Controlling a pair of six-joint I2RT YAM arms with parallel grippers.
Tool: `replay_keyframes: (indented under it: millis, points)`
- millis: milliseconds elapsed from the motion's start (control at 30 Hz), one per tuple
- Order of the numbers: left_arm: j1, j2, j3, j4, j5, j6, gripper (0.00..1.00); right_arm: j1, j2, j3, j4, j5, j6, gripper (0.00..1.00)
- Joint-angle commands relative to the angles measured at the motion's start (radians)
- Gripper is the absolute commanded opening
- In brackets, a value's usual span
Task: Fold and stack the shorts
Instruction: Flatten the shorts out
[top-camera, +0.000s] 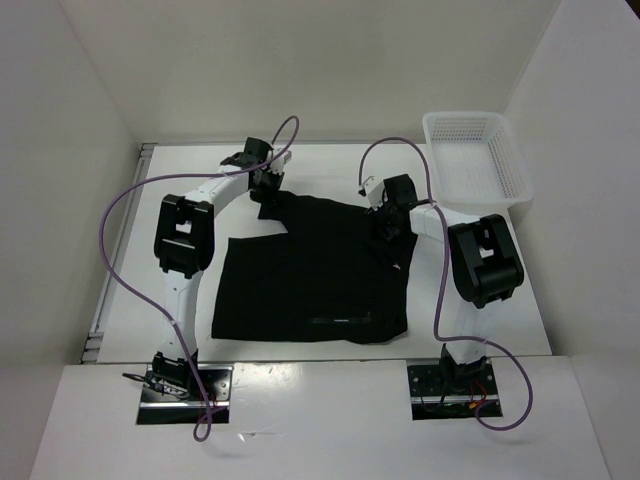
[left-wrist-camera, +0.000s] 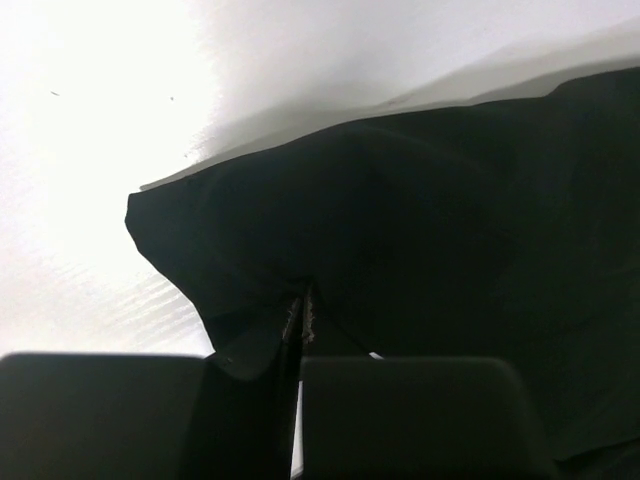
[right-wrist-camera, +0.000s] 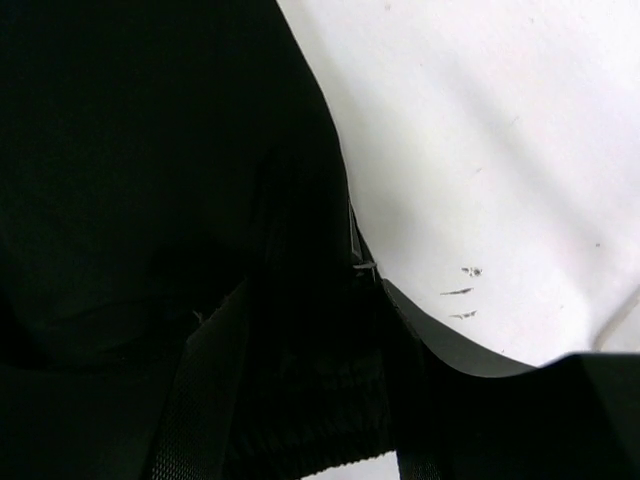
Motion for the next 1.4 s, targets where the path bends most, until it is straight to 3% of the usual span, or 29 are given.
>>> replay_keyframes:
  millis: [0, 100, 233, 333, 400, 533, 633, 800, 867, 900, 967, 1067, 1233, 1367]
  points:
    - [0.001, -0.051, 0.033, -0.026, 0.045, 0.004, 0.0, -0.008, 0.029, 0.037, 0.028, -0.007, -0.045, 0.59]
    - [0.001, -0.138, -0.002, -0.06, 0.045, 0.004, 0.0, -0.008, 0.029, 0.046, 0.017, -0.03, -0.054, 0.48]
    - [0.001, -0.276, -0.093, -0.155, 0.036, 0.004, 0.0, -0.008, 0.029, 0.046, -0.001, -0.054, -0.085, 0.18]
    - [-0.008, -0.388, -0.273, -0.181, -0.005, 0.004, 0.0, 0.002, 0.004, 0.068, -0.011, -0.063, -0.131, 0.0]
    - [-0.008, -0.449, -0.434, -0.193, -0.025, 0.004, 0.0, 0.024, -0.011, 0.077, -0.02, -0.063, -0.162, 0.0]
    - [-0.053, -0.515, -0.591, -0.226, 0.001, 0.004, 0.0, 0.09, -0.071, 0.111, -0.073, -0.086, -0.223, 0.0]
    - [-0.065, -0.563, -0.627, -0.284, 0.036, 0.004, 0.03, 0.139, -0.134, 0.111, -0.145, -0.126, -0.275, 0.0]
    - [-0.065, -0.601, -0.593, -0.452, 0.047, 0.004, 0.27, 0.199, -0.235, 0.048, -0.303, -0.191, -0.366, 0.0]
    - [-0.065, -0.626, -0.552, -0.482, 0.056, 0.004, 0.3, 0.224, -0.299, -0.004, -0.336, -0.218, -0.41, 0.0]
    - [-0.065, -0.626, -0.526, -0.473, 0.073, 0.004, 0.31, 0.224, -0.319, -0.021, -0.371, -0.229, -0.429, 0.0]
    - [-0.024, -0.626, -0.438, -0.389, 0.085, 0.004, 0.47, 0.259, -0.379, -0.078, -0.385, -0.238, -0.476, 0.0]
    - [0.033, -0.615, -0.392, -0.271, 0.085, 0.004, 0.57, 0.291, -0.421, -0.148, -0.394, -0.228, -0.501, 0.0]
    - [0.067, -0.517, -0.441, -0.177, -0.029, 0.004, 0.6, 0.304, -0.433, -0.181, -0.385, -0.228, -0.501, 0.0]
    - [0.085, -0.436, -0.473, -0.122, -0.039, 0.004, 0.63, 0.324, -0.442, -0.214, -0.338, -0.217, -0.524, 0.0]
